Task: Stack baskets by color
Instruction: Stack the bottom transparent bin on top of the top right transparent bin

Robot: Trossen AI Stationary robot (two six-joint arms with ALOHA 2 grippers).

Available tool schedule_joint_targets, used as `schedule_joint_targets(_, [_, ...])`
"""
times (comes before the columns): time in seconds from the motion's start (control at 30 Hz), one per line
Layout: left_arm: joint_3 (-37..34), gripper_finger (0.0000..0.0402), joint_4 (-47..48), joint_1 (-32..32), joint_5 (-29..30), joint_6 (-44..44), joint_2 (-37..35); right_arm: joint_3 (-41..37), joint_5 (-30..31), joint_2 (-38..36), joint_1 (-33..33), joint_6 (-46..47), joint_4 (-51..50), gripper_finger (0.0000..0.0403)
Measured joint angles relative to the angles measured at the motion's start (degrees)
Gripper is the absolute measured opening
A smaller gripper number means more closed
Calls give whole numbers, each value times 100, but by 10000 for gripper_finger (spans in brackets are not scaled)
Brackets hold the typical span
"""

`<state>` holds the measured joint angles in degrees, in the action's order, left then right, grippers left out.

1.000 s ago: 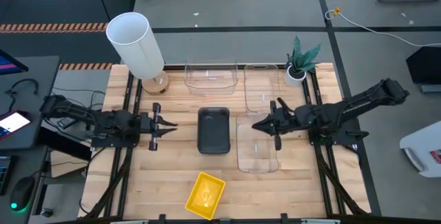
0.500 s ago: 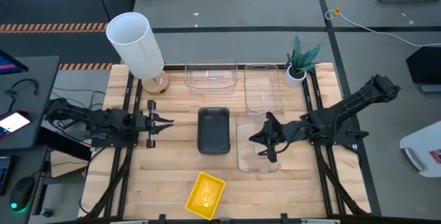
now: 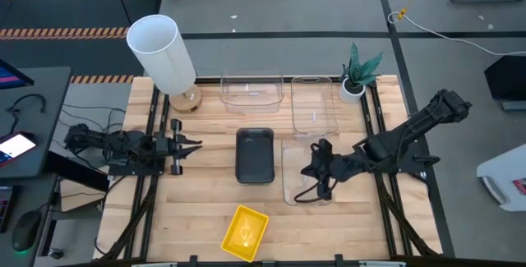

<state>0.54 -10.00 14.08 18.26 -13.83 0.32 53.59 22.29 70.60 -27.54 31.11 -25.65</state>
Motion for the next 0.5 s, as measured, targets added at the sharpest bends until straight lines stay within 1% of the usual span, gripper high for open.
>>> schedule_joint_targets(0.13, [0,47,23,1,56,9,-9,377,-103,220,-101,156,-447,41])
schedule_joint_targets(0.33, [-2,48,54,-8,132,-158,14,835,-183,562,-231,489,-1264,82])
schedule_joint_targets(0.5, [-2,48,96,-9,125,71,41,1133,-410,849,-279,753,-1651,111])
